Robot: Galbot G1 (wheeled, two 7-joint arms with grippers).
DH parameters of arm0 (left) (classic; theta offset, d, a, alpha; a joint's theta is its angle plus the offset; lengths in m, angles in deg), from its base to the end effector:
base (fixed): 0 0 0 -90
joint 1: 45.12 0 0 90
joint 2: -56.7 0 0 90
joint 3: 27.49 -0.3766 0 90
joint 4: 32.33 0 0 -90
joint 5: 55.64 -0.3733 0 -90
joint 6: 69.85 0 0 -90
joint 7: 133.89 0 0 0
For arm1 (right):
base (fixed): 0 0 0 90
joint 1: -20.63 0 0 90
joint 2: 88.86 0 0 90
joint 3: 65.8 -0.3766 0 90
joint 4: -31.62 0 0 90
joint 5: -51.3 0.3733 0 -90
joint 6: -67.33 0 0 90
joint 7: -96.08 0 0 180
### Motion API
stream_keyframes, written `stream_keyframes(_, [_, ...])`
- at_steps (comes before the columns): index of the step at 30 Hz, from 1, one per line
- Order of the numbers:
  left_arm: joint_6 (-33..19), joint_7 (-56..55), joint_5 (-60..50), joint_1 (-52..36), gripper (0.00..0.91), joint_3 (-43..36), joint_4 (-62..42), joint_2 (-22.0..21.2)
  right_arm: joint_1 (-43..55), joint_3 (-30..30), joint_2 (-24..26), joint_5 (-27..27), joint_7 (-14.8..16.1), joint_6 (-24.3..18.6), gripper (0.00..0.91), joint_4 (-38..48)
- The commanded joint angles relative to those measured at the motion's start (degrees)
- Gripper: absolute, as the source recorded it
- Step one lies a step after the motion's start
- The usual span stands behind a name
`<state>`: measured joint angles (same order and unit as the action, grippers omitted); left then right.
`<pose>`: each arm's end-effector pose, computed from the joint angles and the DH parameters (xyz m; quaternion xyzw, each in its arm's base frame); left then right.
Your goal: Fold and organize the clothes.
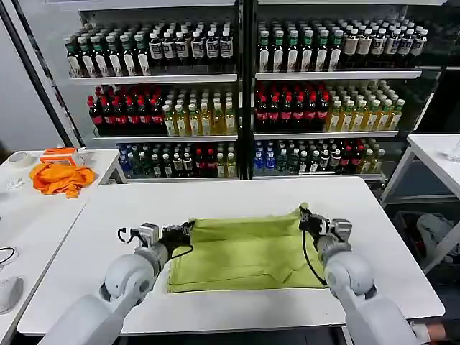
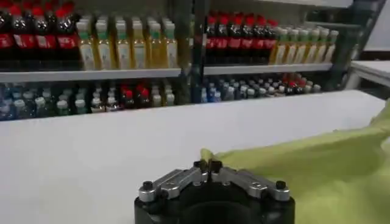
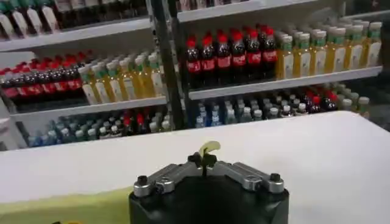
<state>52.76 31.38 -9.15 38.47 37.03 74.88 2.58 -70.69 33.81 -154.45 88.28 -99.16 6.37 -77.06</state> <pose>0.3540 0.0317 -0.2677 -0.1651 -0.9537 -0.0041 0.2514 0.3426 -0.0525 -0.2664 0.0484 -0.9823 -0.0586 0.1713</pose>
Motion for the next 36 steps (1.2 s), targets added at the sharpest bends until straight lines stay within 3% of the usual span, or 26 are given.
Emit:
stream_keyframes(1, [0.0, 2.35, -4.86, 8.8, 0.02, 1.53, 5.29, 1.97, -13.51, -5.24, 0.44, -0.67, 0.09, -0.05, 0.0, -9.32])
stream_keyframes(13, [-2.1, 2.92, -13.23, 11.15, 0.02, 1.4, 3.28, 1.75, -15.02, -3.79, -2.73, -3.62, -0.58, 1.8, 0.0, -7.62])
stream_keyframes(14, [-2.08, 2.75, -13.32, 11.21, 0.101, 1.46, 3.32, 1.63, -14.95, -3.7, -2.9, -3.77, -0.5, 2.15, 0.877, -7.64])
stream_keyframes(15, [-2.25, 2.61, -13.48, 11.29, 0.645, 1.56, 3.42, 1.42, -14.99, -3.54, -3.1, -4.15, -0.26, 2.01, 0.907, -7.73])
stream_keyframes(16, [-2.56, 2.52, -13.7, 11.35, 0.907, 1.65, 3.52, 1.29, -15.05, -3.36, -3.29, -4.69, -0.19, 1.99, 0.907, -7.94])
stream_keyframes(26, [-7.26, -0.65, -19.67, 15.53, 0.907, 3.2, 7.23, -1.34, -18.83, -4.65, -3.98, -9.54, 0.43, -0.11, 0.907, -11.06])
stream_keyframes(36, [-7.11, -8.94, -19.11, 20.35, 0.907, 4.88, 7.36, -10.47, -23.81, -6.79, -5.44, -12.04, 0.99, -1.51, 0.907, -14.05])
